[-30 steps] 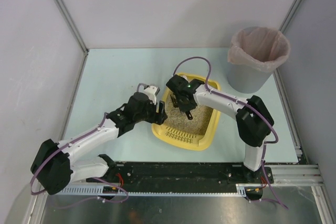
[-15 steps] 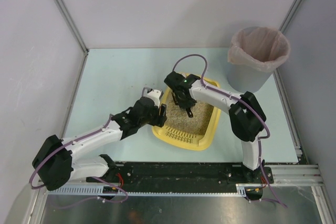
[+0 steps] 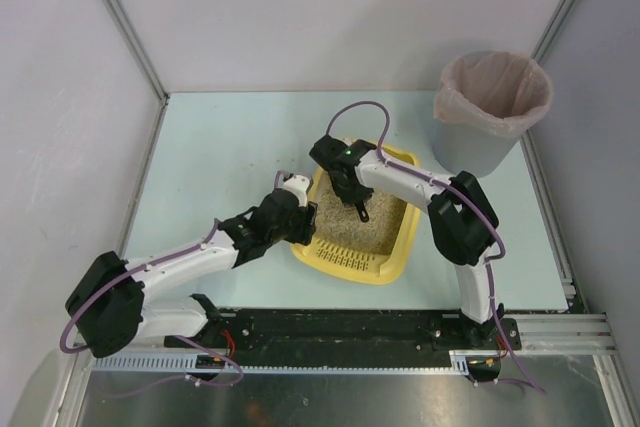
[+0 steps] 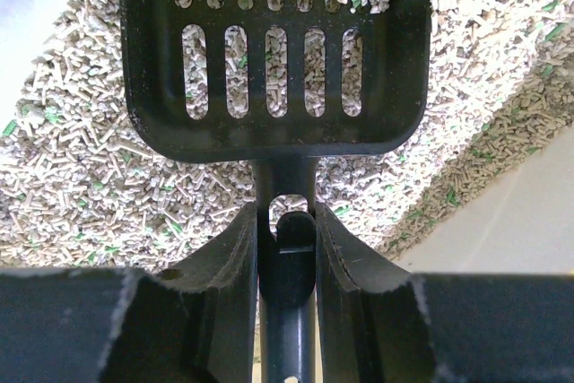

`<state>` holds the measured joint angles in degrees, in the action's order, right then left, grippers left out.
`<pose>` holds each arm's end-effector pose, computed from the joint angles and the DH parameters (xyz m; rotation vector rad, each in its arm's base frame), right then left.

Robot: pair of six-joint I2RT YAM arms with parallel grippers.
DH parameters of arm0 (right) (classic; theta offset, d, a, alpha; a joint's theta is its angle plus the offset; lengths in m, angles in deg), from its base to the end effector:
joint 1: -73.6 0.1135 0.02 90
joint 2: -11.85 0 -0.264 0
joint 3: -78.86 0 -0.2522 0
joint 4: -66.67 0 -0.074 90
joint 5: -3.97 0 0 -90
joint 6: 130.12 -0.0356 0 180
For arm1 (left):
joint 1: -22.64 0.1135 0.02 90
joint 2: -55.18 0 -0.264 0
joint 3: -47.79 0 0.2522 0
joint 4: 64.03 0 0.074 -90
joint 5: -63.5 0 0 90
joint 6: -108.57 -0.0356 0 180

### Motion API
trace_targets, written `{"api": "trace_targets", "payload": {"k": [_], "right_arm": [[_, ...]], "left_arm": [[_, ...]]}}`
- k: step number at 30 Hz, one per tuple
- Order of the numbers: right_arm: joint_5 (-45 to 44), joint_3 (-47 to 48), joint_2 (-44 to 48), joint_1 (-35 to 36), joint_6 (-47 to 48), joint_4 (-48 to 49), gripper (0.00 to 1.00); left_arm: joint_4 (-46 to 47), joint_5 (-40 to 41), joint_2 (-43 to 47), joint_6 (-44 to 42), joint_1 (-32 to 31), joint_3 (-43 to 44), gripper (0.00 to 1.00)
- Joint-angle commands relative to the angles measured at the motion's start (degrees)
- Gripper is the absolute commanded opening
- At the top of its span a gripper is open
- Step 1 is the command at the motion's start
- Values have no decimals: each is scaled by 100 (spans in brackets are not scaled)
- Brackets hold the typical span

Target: Clean the litter box

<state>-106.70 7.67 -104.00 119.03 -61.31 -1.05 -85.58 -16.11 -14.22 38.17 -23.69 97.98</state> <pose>0.2992 0.2858 0.2166 -0.5055 2.6694 -0.2144 0.1758 -0.1748 0.2065 0.4380 2.2578 -0.3977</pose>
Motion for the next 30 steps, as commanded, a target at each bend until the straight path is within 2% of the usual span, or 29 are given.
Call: {"api": "trace_targets", "payload": {"k": [1,11,15,19,25,30], "right_arm": [[-825,-38,53,-105,-52,1447,0],[-1168,-1190,835,-43,-26,2811,0],[-1151,-1243,933,-139,-104,2934,0],[-686,-1225,1038,-271,-131,2926,0],[-842,-1225,1126,-272,-175,2583,0],[-1124,-1234,1047,-166,45,2881,0]], "left_arm": [[58,-143,32,132,-105,-74,61],[76,-257,94,194,-105,-127,61],[85,-275,164,203,-105,-144,61],[76,-336,252,211,-114,-144,61],[85,-389,393,194,-114,-109,63],[85,-494,428,203,-105,-83,63]]}}
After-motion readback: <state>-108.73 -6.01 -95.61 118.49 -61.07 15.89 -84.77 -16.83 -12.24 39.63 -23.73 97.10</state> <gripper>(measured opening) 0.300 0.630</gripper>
